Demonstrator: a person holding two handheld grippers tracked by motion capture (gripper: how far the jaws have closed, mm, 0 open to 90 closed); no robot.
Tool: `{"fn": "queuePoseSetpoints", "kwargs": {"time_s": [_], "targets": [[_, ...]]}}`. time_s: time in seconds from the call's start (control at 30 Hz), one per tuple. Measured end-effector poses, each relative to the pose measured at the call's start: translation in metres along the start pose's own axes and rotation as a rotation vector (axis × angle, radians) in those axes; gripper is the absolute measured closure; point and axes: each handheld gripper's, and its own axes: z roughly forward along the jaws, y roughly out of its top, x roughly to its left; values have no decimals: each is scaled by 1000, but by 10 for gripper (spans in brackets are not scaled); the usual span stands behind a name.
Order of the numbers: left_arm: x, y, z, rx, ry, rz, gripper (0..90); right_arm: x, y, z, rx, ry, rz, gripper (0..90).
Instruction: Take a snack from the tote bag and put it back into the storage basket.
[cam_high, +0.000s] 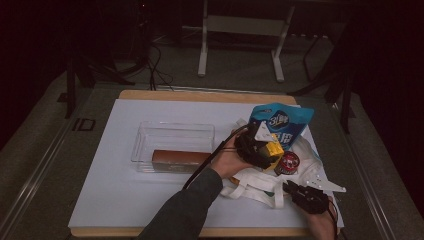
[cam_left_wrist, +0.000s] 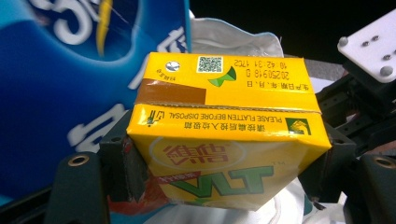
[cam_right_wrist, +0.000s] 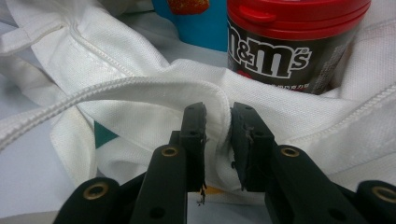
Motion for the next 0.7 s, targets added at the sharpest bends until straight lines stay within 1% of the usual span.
{"fn": "queuePoseSetpoints", "kwargs": {"time_s": [0.2,0.27,0.43,0.57,0.63,0.67,0.7], "targets": [[4,0,-12,-8,13,-18,288,0,0,0,0,-1,-2,748],[5,0,-16,-7,16,-16,288,0,0,0,0,-1,-1,748],[5,0,-26,-16,13,-24,289,0,0,0,0,-1,-2,748],[3,1,-34,-19,16,-15,289,0,0,0,0,0,0,748],[3,1,-34,-19,16,-15,289,0,0,0,0,-1,0,748],[3,1,-40,-19,17,-14,289,0,0,0,0,-1,0,748],[3,1,-42,-17,20,-12,289,0,0,0,0,-1,0,748]]}}
